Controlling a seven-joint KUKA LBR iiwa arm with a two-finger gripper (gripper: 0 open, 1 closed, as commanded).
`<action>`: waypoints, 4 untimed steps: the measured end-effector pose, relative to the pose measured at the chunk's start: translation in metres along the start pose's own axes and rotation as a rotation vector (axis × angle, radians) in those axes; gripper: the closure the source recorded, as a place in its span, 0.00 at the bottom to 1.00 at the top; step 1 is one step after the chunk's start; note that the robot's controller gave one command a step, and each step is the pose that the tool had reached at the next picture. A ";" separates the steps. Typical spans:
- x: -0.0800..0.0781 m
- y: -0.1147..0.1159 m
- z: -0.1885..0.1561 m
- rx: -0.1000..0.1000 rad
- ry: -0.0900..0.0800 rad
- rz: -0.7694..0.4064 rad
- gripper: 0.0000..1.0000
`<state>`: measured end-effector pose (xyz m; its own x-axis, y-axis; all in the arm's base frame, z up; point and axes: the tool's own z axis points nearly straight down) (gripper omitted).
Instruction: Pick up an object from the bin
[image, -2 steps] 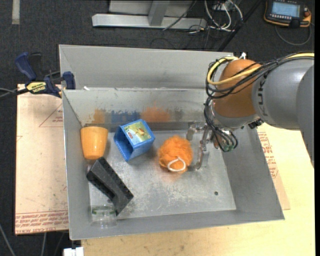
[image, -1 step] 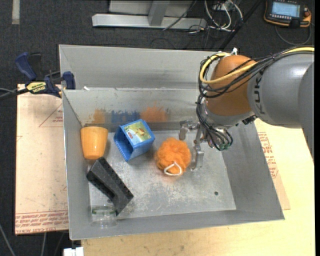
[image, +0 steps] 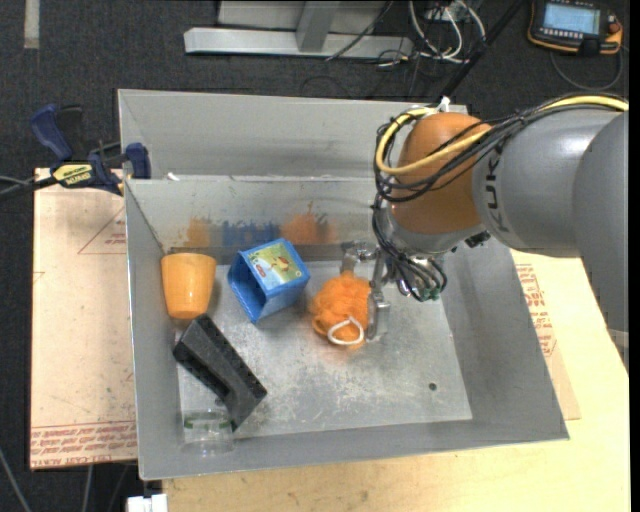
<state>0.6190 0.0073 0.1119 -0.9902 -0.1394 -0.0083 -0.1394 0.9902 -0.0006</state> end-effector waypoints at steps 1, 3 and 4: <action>0.010 0.011 0.024 -0.003 0.003 -0.171 0.00; 0.017 0.013 0.040 0.000 -0.007 -0.378 1.00; 0.018 0.014 0.037 -0.001 -0.002 -0.378 1.00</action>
Offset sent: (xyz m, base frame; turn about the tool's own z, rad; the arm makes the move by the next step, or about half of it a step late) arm -0.0202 0.0104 -0.0419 -0.3810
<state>0.5994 0.0183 0.0745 -0.8686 -0.4954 -0.0099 -0.4954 0.8687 -0.0032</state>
